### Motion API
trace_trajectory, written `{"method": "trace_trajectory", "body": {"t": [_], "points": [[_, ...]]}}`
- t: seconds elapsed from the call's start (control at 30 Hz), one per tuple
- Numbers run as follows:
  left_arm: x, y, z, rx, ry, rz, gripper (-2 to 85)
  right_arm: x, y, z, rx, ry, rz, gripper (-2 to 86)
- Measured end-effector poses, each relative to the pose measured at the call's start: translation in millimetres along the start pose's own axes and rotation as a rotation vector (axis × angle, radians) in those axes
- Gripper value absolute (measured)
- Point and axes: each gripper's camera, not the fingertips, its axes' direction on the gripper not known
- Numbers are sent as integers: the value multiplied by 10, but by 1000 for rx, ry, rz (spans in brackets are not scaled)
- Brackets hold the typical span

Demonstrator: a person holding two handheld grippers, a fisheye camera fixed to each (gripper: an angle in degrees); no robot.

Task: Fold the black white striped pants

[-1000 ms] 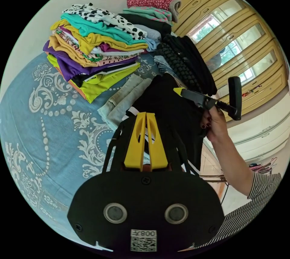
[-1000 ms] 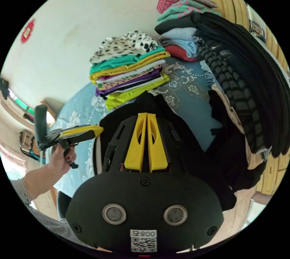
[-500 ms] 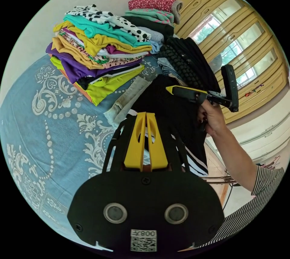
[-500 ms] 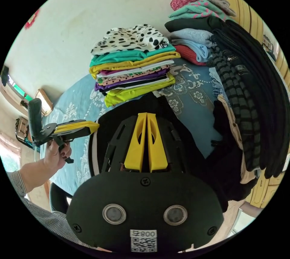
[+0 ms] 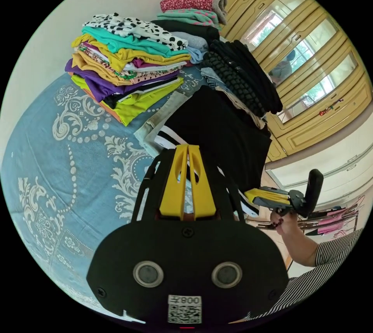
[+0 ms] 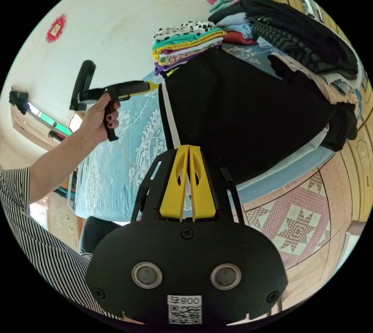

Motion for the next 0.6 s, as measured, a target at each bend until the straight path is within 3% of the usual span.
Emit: {"method": "trace_trajectory", "body": {"t": [0.17, 0.33, 0.6], "points": [[292, 360, -365, 37, 37, 40, 1, -307, 308, -406, 139, 60, -10, 0], [481, 737, -334, -3, 70, -3, 0, -246, 512, -34, 5, 60, 43, 0], [921, 1456, 87, -285, -191, 180, 1, -424, 678, -408, 96, 23, 63, 1]]}}
